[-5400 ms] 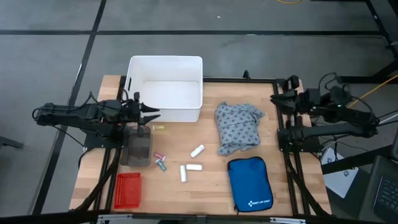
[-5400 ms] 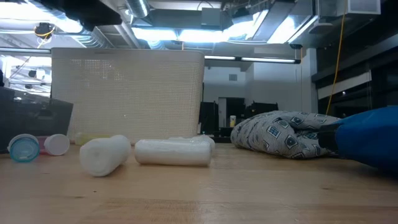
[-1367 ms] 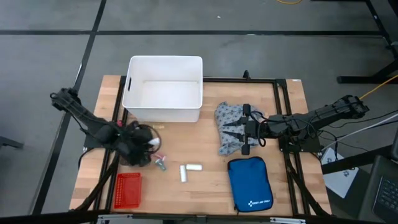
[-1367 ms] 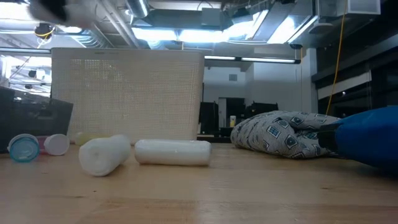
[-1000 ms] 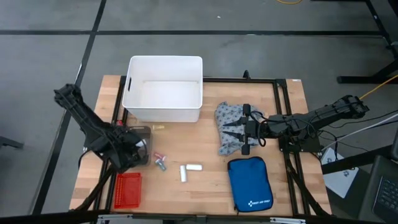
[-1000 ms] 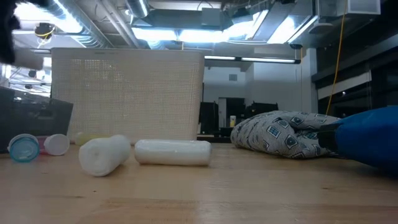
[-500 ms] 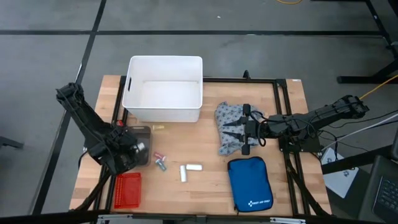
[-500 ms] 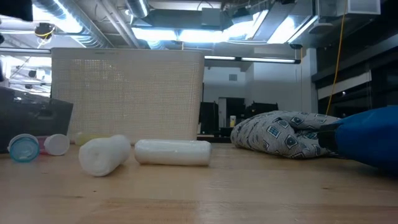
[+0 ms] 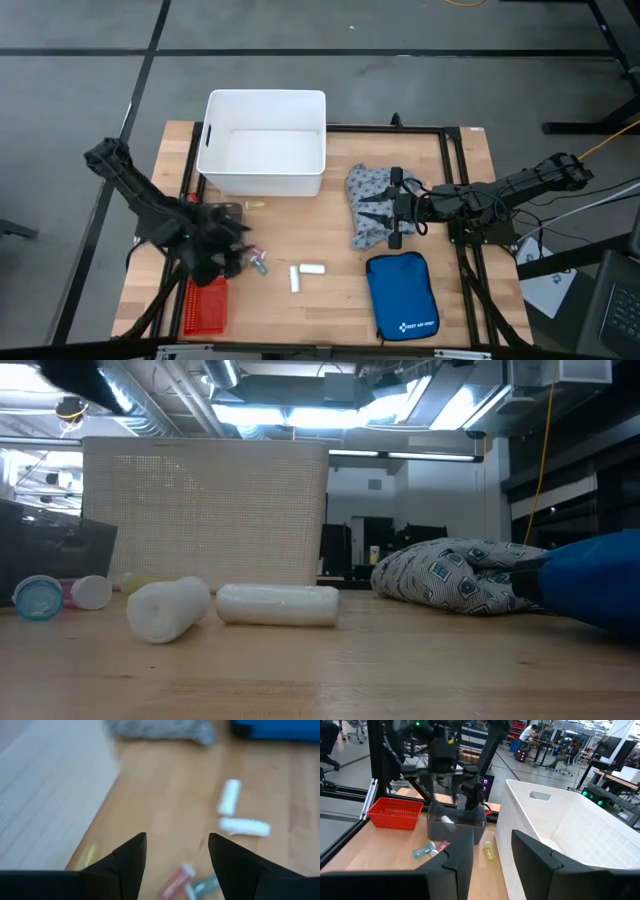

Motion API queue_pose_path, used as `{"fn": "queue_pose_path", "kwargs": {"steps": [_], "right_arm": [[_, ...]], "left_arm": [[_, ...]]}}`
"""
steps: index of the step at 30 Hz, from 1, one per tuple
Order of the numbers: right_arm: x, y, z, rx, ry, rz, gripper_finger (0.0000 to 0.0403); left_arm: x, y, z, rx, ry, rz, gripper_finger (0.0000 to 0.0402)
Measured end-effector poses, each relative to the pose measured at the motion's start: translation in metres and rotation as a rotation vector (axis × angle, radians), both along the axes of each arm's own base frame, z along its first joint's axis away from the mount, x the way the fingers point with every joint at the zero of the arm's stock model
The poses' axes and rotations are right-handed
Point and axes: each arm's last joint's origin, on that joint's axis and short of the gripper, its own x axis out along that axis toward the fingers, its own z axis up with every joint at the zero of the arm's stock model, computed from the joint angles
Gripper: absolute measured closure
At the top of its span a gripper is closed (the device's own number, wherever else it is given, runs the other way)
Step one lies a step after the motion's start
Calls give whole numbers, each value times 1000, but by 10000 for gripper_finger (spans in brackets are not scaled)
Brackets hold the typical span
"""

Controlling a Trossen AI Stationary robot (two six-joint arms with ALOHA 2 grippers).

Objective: Pick & place medical supplies in basket/bin
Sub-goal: Put the right white bandage into the black bin

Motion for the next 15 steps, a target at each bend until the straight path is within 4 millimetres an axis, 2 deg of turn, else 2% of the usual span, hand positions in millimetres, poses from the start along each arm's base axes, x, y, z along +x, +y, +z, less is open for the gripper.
{"fn": "queue_pose_path", "kwargs": {"steps": [3,11,15], "right_arm": [[0,0,0,0,0,-2,268],[0,0,0,8,-1,-4,268],[0,0,0,8,-1,-3,268]], "left_arm": [[29,-6,-1,75,9,-144,199],[105,-5,-17,175,192,-275,201],[142,-3,-31,119,270,-337,201]]}}
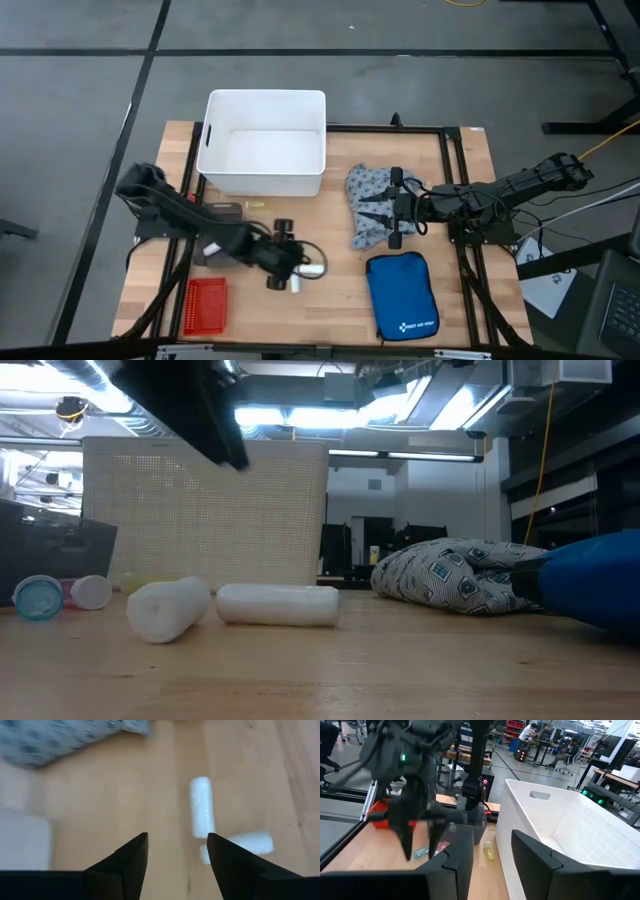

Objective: Pick & place medical supplies in basket/bin
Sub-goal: Put the right white bandage into the black bin

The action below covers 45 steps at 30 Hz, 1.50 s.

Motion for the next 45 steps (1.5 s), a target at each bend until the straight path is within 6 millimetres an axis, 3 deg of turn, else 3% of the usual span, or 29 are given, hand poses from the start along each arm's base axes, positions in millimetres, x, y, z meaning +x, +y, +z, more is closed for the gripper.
{"fn": "queue_pose_path", "kwargs": {"steps": [6,10,15,29,36,41,45], "right_arm": [[0,0,0,1,0,3,268],[0,0,0,4,1,4,268],[0,1,0,6,4,30,268],[0,1,-3,4,32,24,268],[0,0,-3,14,35,22,268],[0,1,-3,14,35,22,268],[0,1,-4,14,36,22,268]], "left_arm": [[40,5,-28,-82,59,-67,201],[57,9,-49,-166,74,-100,201],[63,11,-67,-206,127,-80,201],[68,11,-93,-210,181,-19,205],[65,6,-85,-202,160,-34,285],[54,4,-53,-227,105,-41,350],[36,2,-23,-240,83,-48,363]]}}
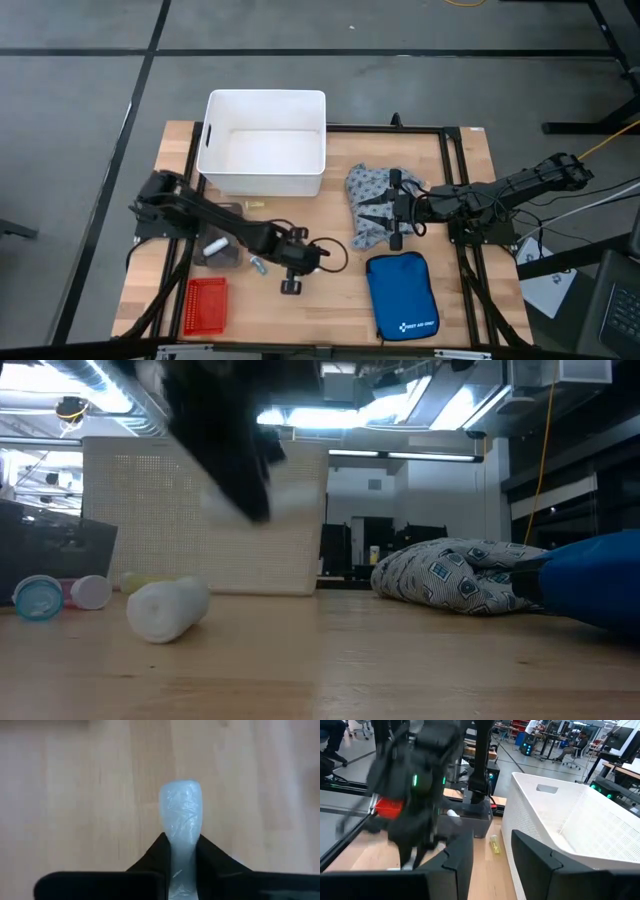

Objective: Pick & place medical supplies in basket/bin
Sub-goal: Put the right white bandage into the black bin

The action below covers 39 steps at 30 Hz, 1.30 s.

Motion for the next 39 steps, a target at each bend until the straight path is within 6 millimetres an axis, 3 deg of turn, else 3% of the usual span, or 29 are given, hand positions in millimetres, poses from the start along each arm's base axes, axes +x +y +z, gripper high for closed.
{"fn": "queue_pose_path", "kwargs": {"steps": [5,11,17,21,28,34,39], "right_arm": [[0,0,0,-1,2,0,268],[0,0,0,0,2,0,268],[0,0,0,3,1,0,268],[0,0,0,3,2,0,268],[0,0,0,3,1,0,268],[0,0,0,2,2,1,268],[0,0,0,2,2,0,268]], "left_arm": [[-38,-4,45,15,-33,19,338],[-107,-5,97,86,-127,165,331],[-176,-1,119,158,-199,383,334],[-203,1,102,160,-181,482,330],[-231,8,47,122,-114,623,330],[-243,12,-2,91,12,726,329],[-246,13,-15,60,74,774,321]]}}
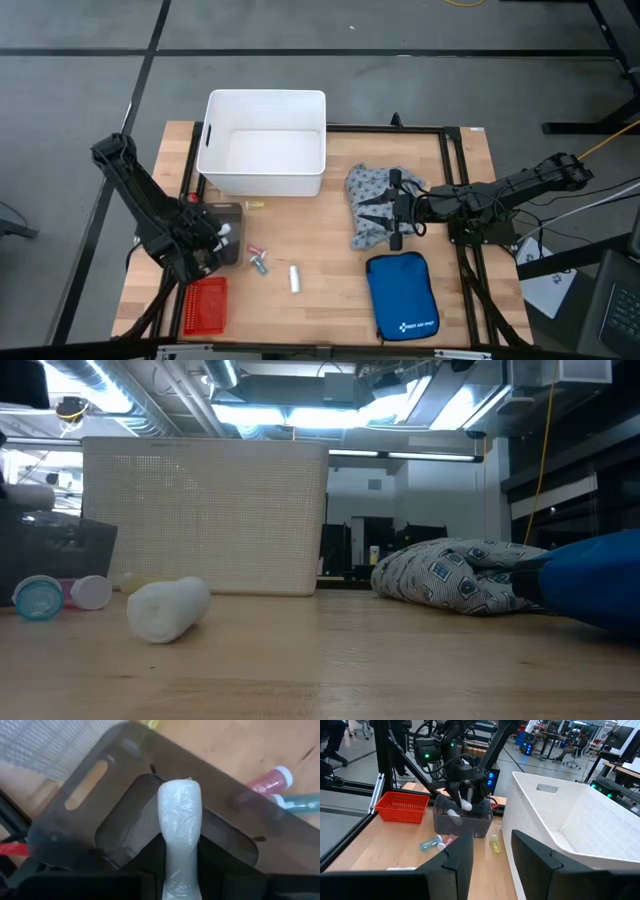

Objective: Pick & place medical supplies in basket/bin
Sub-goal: Put the right white bandage into the black bin, then put the white bandage into the black bin

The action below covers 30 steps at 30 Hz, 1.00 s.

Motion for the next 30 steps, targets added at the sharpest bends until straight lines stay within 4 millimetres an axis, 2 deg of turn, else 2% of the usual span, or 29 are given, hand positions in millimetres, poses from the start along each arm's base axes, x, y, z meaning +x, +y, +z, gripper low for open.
{"fn": "queue_pose_path", "kwargs": {"steps": [10,14,19,24,27,30], "right_arm": [[0,0,0,-1,1,0,268],[0,0,0,-1,3,0,268],[0,0,0,-2,3,0,268],[0,0,0,-2,3,0,268],[0,0,0,-2,3,0,268],[0,0,0,-2,3,0,268]], "left_arm": [[2,-2,0,-8,-11,-22,221],[1,-1,0,-3,-8,-22,194],[5,-2,7,42,-94,-32,185],[18,-8,34,138,-239,-148,192],[34,-12,51,168,-281,-235,196],[59,-15,61,215,-275,-342,196]]}}
